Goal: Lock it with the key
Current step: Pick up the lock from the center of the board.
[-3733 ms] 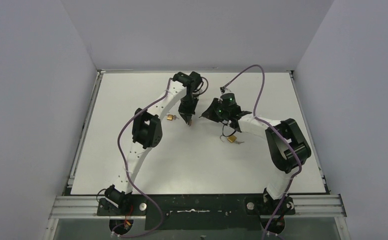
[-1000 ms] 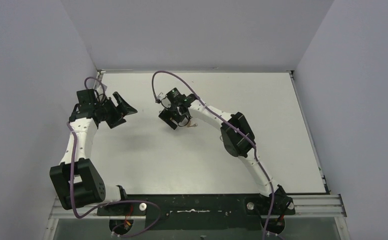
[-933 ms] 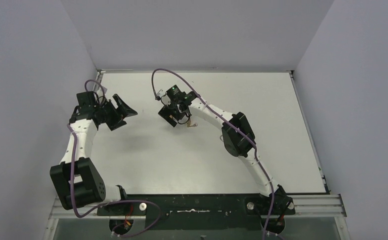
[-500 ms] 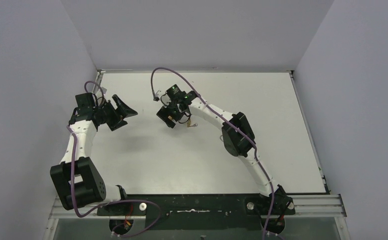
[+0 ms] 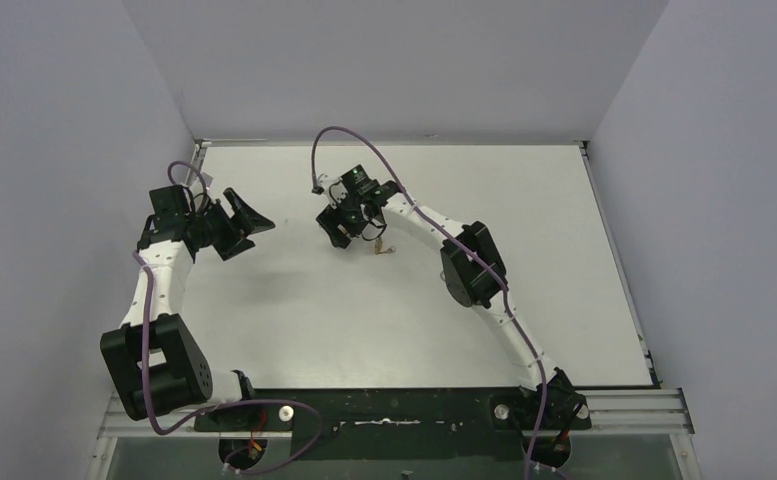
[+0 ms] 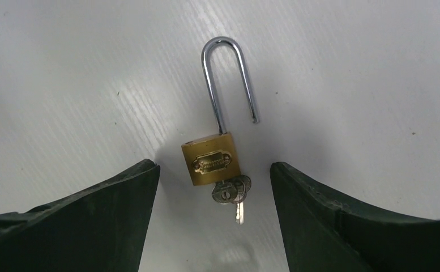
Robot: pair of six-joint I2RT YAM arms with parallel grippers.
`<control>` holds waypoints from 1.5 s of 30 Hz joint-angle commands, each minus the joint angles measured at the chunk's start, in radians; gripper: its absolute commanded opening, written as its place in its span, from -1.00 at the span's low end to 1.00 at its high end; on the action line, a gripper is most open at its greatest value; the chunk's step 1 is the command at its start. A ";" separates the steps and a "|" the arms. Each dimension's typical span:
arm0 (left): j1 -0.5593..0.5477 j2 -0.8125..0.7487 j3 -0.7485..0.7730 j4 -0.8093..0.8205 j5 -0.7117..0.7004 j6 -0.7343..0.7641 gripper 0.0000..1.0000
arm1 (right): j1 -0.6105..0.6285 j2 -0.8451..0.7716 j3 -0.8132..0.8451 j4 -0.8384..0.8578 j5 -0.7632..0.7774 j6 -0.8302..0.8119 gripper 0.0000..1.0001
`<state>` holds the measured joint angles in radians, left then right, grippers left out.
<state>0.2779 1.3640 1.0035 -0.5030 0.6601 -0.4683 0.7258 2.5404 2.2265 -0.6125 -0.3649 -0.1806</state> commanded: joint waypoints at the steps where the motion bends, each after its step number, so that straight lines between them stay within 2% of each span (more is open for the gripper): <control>1: 0.012 -0.011 0.005 0.065 0.036 0.003 0.54 | -0.011 0.042 0.045 0.044 -0.045 0.028 0.45; 10: 0.022 0.009 0.007 0.076 0.048 0.001 0.54 | -0.004 0.002 -0.040 0.079 -0.055 0.019 0.16; 17: 0.029 0.017 0.009 0.083 0.057 -0.005 0.53 | 0.004 -0.084 -0.219 0.151 -0.058 0.016 0.06; 30: 0.032 0.016 0.007 0.083 0.055 -0.003 0.53 | 0.040 -0.076 -0.224 0.133 0.006 -0.019 -0.12; 34: 0.035 0.017 0.007 0.084 0.054 -0.001 0.53 | 0.053 -0.074 -0.215 0.128 0.065 -0.030 -0.24; 38: 0.038 0.018 0.007 0.084 0.054 -0.001 0.53 | 0.063 -0.100 -0.257 0.170 0.156 -0.034 -0.49; 40: 0.038 0.013 0.010 0.074 0.038 0.008 0.53 | 0.064 -0.113 -0.272 0.185 0.180 -0.031 -0.55; 43: 0.038 0.000 0.007 0.069 0.026 0.019 0.53 | 0.063 -0.130 -0.278 0.187 0.174 -0.024 -0.58; 45: 0.038 -0.012 0.004 0.079 0.035 0.021 0.53 | 0.064 -0.155 -0.282 0.182 0.112 -0.014 -0.58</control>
<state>0.3088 1.3842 1.0035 -0.4679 0.6762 -0.4671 0.7807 2.4351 1.9816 -0.3672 -0.2352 -0.2005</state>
